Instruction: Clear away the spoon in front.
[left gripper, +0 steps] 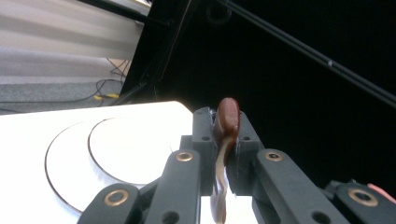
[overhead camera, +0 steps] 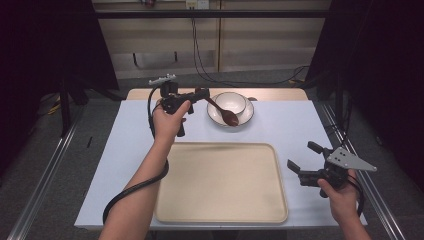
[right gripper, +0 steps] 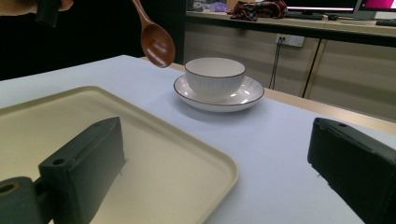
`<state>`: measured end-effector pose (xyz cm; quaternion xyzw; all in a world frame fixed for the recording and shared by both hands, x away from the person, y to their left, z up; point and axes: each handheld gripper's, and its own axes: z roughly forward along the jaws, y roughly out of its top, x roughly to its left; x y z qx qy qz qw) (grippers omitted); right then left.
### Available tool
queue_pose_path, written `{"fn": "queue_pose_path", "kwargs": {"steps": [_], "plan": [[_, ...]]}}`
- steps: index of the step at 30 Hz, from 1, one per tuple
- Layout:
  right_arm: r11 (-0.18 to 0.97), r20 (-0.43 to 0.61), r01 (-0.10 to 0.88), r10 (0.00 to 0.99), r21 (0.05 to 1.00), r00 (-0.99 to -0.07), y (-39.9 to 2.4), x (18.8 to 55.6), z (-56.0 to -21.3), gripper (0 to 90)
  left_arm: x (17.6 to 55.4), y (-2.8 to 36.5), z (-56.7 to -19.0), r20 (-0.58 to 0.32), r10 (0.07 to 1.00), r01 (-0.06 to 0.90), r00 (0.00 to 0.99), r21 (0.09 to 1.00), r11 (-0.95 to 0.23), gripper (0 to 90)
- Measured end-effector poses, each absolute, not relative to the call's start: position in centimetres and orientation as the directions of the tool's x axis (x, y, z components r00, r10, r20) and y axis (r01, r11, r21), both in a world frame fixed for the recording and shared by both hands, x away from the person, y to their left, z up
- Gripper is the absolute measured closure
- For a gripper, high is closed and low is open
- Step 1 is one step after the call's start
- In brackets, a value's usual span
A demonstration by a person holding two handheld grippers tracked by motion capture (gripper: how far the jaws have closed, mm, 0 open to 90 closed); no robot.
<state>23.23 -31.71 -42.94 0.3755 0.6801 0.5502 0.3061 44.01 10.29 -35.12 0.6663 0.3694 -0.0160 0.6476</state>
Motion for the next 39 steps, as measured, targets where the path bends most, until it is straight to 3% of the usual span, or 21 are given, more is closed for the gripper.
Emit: {"fn": "queue_pose_path", "kwargs": {"steps": [39], "plan": [[0.127,-0.015,0.173,0.844,0.977,-0.536,-31.5,23.2,-43.0,3.3,39.6,11.5,-34.5,-0.484,0.394,0.566,0.782,0.815,-0.123,83.8]]}}
